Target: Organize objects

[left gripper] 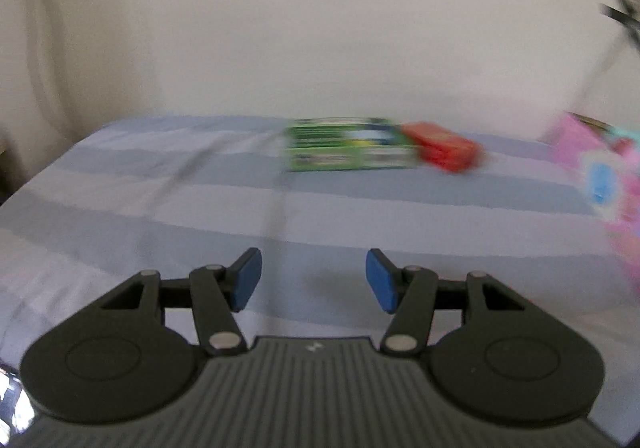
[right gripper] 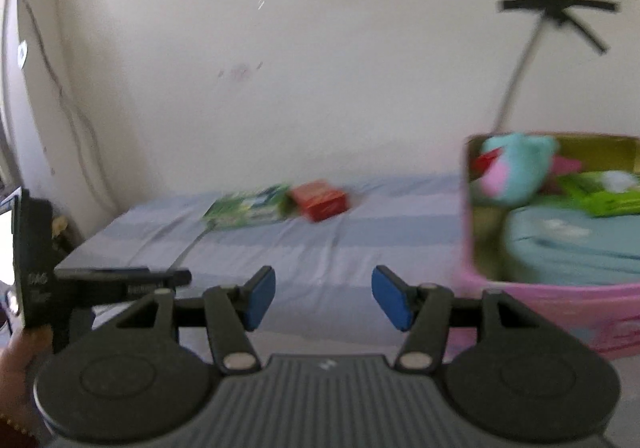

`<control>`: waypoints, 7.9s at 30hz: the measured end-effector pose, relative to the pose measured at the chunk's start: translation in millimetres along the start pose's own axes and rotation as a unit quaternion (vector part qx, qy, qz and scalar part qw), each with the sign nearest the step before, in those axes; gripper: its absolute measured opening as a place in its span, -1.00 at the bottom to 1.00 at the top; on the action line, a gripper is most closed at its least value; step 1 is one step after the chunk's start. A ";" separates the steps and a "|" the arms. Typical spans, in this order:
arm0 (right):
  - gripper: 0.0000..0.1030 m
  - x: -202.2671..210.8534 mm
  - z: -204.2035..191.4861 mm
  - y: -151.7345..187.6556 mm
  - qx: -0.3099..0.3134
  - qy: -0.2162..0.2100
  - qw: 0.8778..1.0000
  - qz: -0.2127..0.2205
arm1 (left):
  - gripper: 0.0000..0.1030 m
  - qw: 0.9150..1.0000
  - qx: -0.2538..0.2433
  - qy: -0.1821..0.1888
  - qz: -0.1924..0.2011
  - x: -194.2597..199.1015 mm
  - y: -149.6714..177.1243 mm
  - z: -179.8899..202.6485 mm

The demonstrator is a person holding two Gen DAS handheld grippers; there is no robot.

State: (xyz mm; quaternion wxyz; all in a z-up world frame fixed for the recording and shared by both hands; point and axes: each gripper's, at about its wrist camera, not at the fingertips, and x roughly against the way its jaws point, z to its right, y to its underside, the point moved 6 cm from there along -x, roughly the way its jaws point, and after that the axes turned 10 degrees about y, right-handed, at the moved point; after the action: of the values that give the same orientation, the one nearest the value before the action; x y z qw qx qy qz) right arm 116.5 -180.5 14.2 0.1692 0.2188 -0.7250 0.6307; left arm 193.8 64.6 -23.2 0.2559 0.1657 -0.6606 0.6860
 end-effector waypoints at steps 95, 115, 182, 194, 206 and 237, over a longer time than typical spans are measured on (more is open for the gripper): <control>0.07 102.3 174.7 5.1 -0.103 0.163 0.969 0.152 | 0.24 0.970 -0.161 0.182 0.003 40.5 -13.4 273.3; 0.12 68.7 51.1 5.5 -0.024 0.082 0.992 0.093 | 0.32 0.987 -0.096 0.126 -0.005 22.0 -2.1 137.8; 0.42 107.2 105.3 76.7 -0.117 0.208 0.965 0.108 | 0.58 0.968 -0.139 0.201 0.054 54.5 62.3 191.8; 0.43 106.2 104.0 77.3 -0.116 0.209 0.965 0.105 | 0.58 0.970 -0.131 0.198 0.047 53.0 62.1 192.2; 0.44 108.6 99.3 77.7 -0.113 0.206 0.967 0.104 | 0.58 0.971 -0.131 0.191 0.057 55.9 63.3 192.3; 0.80 -67.7 -69.4 -86.1 0.003 -0.039 0.999 0.013 | 0.55 0.992 0.110 -0.039 0.042 10.9 15.5 -37.9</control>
State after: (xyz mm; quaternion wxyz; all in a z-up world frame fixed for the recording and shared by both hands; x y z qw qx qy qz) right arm 217.4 -114.2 61.5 0.1316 0.2343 -0.7318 0.6264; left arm 180.4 103.6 -32.5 0.1808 0.1913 -0.5967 0.7580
